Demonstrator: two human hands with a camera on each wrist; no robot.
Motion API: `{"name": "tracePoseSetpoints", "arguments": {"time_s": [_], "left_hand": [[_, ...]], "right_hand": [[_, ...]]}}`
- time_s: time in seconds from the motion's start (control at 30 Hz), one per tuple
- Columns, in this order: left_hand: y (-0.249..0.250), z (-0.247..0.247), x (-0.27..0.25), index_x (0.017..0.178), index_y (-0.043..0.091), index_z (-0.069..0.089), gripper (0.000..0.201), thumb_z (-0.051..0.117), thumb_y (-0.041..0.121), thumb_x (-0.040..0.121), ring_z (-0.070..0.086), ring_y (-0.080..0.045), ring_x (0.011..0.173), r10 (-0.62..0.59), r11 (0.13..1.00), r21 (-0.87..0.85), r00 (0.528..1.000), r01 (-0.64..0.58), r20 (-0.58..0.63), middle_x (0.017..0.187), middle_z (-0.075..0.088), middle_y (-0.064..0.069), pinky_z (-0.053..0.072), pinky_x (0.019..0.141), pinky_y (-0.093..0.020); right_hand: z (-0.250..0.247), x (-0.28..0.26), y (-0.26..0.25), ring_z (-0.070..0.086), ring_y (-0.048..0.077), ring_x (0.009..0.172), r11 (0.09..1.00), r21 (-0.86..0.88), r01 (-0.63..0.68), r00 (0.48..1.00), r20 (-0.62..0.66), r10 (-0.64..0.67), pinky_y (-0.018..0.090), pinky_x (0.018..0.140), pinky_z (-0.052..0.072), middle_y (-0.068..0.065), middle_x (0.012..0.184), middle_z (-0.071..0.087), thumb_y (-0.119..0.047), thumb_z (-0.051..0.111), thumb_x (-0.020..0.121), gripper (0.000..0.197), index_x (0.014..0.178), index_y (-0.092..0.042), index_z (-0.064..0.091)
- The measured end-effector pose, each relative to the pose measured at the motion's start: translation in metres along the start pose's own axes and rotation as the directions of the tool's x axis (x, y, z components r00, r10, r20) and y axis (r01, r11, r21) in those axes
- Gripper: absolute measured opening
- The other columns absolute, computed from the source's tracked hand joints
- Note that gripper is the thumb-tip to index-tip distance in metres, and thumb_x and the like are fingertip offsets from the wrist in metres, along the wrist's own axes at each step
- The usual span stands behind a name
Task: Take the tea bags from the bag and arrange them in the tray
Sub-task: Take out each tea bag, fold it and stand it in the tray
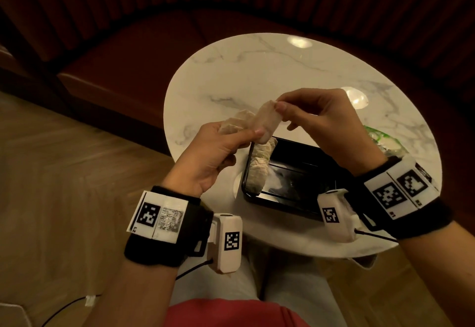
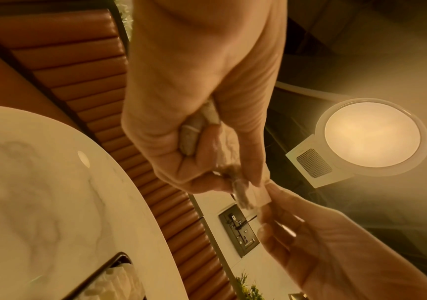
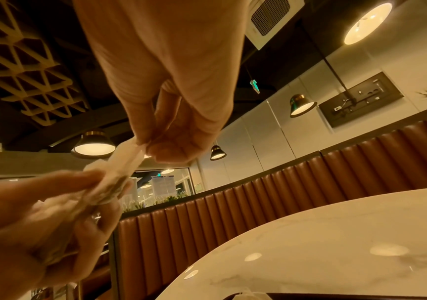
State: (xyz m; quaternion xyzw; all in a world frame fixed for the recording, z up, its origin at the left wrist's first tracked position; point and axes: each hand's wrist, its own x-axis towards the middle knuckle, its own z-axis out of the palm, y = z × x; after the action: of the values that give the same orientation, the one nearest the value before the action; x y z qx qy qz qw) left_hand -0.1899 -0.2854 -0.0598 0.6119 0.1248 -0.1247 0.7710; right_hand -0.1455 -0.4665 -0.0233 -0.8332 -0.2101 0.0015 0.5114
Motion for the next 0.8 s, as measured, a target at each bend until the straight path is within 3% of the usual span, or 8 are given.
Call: {"name": "tracePoseSetpoints", "arguments": {"time_s": [0.17,0.3,0.4,0.5,0.57,0.7,0.8], "left_hand": [[-0.002,-0.004,0.003,0.085,0.012,0.067,0.007,0.072,0.009,0.082,0.052,-0.004,0.068,0.01,0.995,-0.104,1.0,-0.009,0.009,0.069,0.063,0.003,0.023,0.038,-0.012],[0.002,-0.004,0.003,0.088,0.013,0.065,0.004,0.068,0.014,0.087,0.061,-0.004,0.072,0.026,0.987,-0.155,1.0,-0.028,-0.014,0.082,0.066,-0.002,0.022,0.036,-0.013],[0.002,-0.002,0.004,0.089,0.012,0.065,0.004,0.068,0.014,0.088,0.063,-0.009,0.076,0.067,0.988,-0.134,0.997,-0.073,-0.048,0.082,0.066,-0.005,0.021,0.038,-0.015],[0.001,-0.001,0.003,0.087,0.01,0.065,0.009,0.072,0.006,0.083,0.064,-0.009,0.069,0.123,0.989,-0.068,0.99,-0.128,-0.063,0.075,0.064,-0.003,0.024,0.038,-0.014],[0.0,-0.001,0.004,0.088,0.008,0.066,0.012,0.074,0.002,0.08,0.065,-0.01,0.067,0.142,0.989,-0.031,0.988,-0.144,-0.057,0.075,0.065,-0.003,0.026,0.038,-0.014],[-0.01,-0.002,0.01,0.083,0.011,0.068,0.012,0.077,0.004,0.079,0.064,-0.011,0.067,0.145,0.989,0.027,0.985,-0.143,-0.095,0.072,0.068,0.0,0.027,0.04,-0.015],[-0.021,-0.005,0.016,0.085,0.014,0.07,0.01,0.078,0.013,0.08,0.065,-0.008,0.07,0.114,0.99,0.098,0.989,-0.105,-0.095,0.075,0.07,0.001,0.028,0.042,-0.015]], "right_hand": [[-0.001,-0.003,0.005,0.066,0.016,0.075,0.974,0.195,-0.112,0.992,-0.038,0.122,0.028,0.071,0.058,0.005,0.083,0.071,-0.008,0.062,0.092,0.009,0.096,-0.01,0.07],[0.006,-0.013,0.013,0.064,0.012,0.069,0.858,0.441,-0.264,0.957,0.009,0.29,0.021,0.065,0.055,0.001,0.073,0.069,-0.002,0.058,0.092,0.011,0.087,-0.006,0.067],[0.015,-0.02,0.018,0.065,0.013,0.065,0.785,0.523,-0.331,0.932,0.051,0.359,0.019,0.061,0.054,0.005,0.072,0.068,0.001,0.058,0.091,0.01,0.086,-0.004,0.066],[0.02,-0.022,0.022,0.065,0.013,0.065,0.739,0.576,-0.351,0.921,0.069,0.384,0.02,0.062,0.055,0.007,0.075,0.068,-0.006,0.063,0.085,0.004,0.088,-0.003,0.065],[0.019,-0.023,0.025,0.066,0.013,0.07,0.746,0.576,-0.334,0.927,0.059,0.37,0.02,0.064,0.055,0.006,0.078,0.068,-0.011,0.064,0.084,0.009,0.09,-0.004,0.064],[0.017,-0.025,0.03,0.067,0.013,0.079,0.818,0.496,-0.29,0.95,0.046,0.309,0.023,0.068,0.056,0.005,0.081,0.068,-0.006,0.057,0.093,0.005,0.088,-0.007,0.057],[0.017,-0.027,0.035,0.068,0.021,0.083,0.885,0.367,-0.288,0.957,0.066,0.283,0.032,0.074,0.06,0.015,0.09,0.068,-0.005,0.052,0.097,0.01,0.088,-0.008,0.05]]}}
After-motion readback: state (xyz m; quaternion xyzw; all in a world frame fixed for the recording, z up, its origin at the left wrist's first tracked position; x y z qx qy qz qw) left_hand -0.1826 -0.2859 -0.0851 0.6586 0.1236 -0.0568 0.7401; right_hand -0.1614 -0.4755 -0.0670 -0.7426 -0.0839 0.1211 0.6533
